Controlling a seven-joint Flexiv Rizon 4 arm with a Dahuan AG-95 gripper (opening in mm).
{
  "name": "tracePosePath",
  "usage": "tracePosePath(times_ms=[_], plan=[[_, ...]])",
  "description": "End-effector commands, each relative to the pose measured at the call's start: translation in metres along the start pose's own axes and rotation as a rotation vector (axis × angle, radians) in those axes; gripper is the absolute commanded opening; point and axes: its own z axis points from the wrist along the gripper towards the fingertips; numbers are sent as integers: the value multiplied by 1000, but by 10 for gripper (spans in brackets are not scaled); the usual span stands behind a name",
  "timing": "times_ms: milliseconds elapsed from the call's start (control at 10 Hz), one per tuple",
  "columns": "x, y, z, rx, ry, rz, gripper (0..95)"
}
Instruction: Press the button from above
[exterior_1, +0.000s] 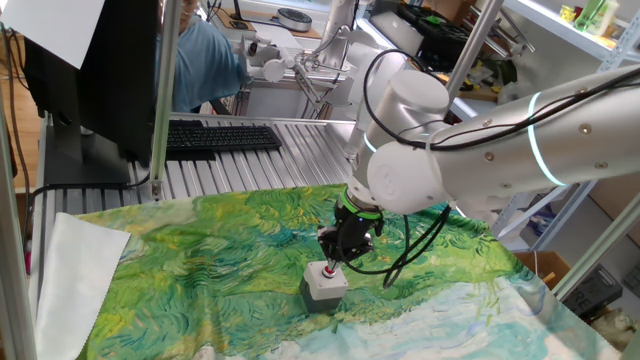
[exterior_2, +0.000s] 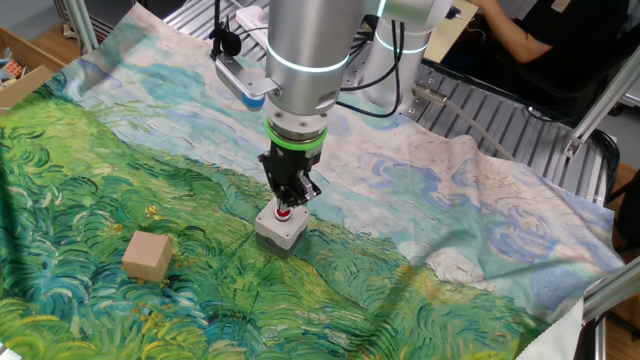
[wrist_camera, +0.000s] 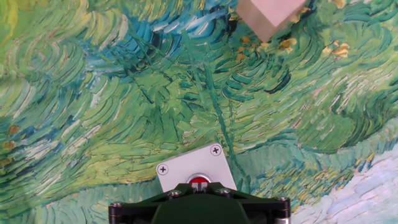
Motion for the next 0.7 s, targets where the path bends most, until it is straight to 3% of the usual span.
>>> tracePosePath(times_ms=[100,700], plan=[[1,0,-5,2,2,6,0],[4,-3,-20,7,18,-18,0]])
